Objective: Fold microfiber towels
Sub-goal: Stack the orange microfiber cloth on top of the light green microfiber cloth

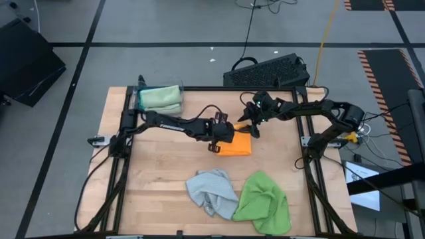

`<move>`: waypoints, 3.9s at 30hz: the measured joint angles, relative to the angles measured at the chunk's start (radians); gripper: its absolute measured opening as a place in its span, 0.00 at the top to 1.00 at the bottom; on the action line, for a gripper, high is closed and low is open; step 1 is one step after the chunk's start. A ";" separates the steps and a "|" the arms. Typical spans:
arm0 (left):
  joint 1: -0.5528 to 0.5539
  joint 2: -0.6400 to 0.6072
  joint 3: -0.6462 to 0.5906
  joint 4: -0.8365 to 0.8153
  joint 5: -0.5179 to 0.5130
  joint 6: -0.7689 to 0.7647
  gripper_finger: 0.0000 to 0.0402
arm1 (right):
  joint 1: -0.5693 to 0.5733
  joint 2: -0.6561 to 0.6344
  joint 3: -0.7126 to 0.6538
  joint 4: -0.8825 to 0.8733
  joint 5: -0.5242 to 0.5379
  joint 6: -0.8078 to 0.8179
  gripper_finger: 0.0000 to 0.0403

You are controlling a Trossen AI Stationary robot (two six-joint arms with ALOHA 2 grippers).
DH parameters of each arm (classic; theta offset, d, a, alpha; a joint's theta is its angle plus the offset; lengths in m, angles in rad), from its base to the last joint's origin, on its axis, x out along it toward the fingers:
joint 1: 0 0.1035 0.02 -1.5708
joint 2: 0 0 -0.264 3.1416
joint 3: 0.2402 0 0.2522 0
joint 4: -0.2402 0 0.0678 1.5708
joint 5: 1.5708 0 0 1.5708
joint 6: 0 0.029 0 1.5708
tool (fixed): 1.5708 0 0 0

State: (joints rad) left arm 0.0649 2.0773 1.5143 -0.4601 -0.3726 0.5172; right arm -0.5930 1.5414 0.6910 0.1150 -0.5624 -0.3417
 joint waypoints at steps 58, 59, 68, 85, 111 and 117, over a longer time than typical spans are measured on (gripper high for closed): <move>0.057 -0.179 -0.236 0.063 0.180 -0.302 0.97 | 0.267 -0.052 0.000 0.004 0.407 -0.196 1.00; 0.047 -0.185 -0.236 0.059 0.155 -0.316 0.98 | 0.271 -0.061 0.000 0.005 0.408 -0.190 1.00; -0.040 -0.193 -0.235 0.044 -0.064 -0.388 0.97 | 0.346 -0.148 -0.001 -0.029 0.566 -0.163 0.99; -0.049 -0.216 -0.235 0.084 0.104 -0.453 0.96 | 0.379 -0.228 -0.062 -0.016 0.483 -0.089 0.99; 0.066 -0.161 -0.184 0.333 0.432 -0.467 0.24 | 0.379 -0.228 -0.062 0.015 0.489 -0.112 0.99; 0.070 -0.111 -0.185 0.307 0.425 -0.446 0.31 | 0.379 -0.228 -0.062 0.032 0.489 -0.112 0.99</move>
State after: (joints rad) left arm 0.1349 1.9667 1.3295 -0.1529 0.0523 0.0716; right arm -0.2138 1.3132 0.6292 0.1472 -0.0734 -0.4534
